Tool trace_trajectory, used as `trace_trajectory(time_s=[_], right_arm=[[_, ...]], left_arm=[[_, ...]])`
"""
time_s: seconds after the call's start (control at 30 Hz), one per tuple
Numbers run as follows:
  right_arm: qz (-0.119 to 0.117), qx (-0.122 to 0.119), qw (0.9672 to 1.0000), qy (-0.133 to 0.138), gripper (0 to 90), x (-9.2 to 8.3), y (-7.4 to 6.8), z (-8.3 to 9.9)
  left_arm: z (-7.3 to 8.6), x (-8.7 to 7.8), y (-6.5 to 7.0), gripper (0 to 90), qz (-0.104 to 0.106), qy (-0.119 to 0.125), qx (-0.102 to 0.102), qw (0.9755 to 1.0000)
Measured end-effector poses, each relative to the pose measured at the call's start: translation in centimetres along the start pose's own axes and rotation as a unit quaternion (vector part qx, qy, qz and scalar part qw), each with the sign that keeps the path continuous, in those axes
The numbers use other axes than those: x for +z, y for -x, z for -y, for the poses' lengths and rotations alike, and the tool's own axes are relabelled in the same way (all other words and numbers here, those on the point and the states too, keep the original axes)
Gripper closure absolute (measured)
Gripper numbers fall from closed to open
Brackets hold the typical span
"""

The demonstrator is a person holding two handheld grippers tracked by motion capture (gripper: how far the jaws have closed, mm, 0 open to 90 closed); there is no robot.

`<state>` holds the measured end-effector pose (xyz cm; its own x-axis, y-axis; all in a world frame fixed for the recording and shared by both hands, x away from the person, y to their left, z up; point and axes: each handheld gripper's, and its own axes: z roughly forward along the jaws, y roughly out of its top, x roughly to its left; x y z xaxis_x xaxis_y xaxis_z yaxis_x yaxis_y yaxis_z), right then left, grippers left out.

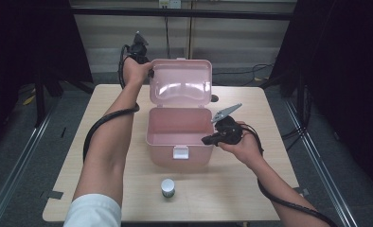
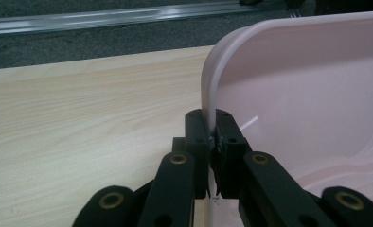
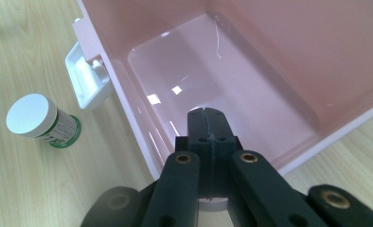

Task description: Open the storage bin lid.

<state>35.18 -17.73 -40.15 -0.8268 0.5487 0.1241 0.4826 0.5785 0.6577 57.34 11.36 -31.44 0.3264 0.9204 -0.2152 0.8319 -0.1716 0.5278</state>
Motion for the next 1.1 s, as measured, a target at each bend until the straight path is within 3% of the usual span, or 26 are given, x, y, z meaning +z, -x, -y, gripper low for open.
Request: trace_trajectory(time_s=[0.5, 0.77, 0.97, 1.1], right_arm=[[-0.003, 0.0, 1.0, 0.002, 90.0, 0.0, 0.1, 0.1], [-0.005, 0.002, 1.0, 0.001, 90.0, -0.1, 0.2, 0.1], [-0.004, 0.003, 1.0, 0.002, 90.0, -0.1, 0.2, 0.1], [-0.004, 0.002, 1.0, 0.002, 90.0, -0.1, 0.1, 0.1]], left_arm=[[0.2, 2.3, -0.7, 85.3, -0.009, -0.003, -0.012, 0.9999], [0.6, 3.7, -1.3, 85.0, -0.02, -0.021, -0.01, 0.9995], [0.8, 4.5, -1.5, 85.1, -0.018, -0.026, -0.024, 0.9992], [0.9, 5.0, -1.7, 85.0, -0.017, -0.032, -0.022, 0.9991]])
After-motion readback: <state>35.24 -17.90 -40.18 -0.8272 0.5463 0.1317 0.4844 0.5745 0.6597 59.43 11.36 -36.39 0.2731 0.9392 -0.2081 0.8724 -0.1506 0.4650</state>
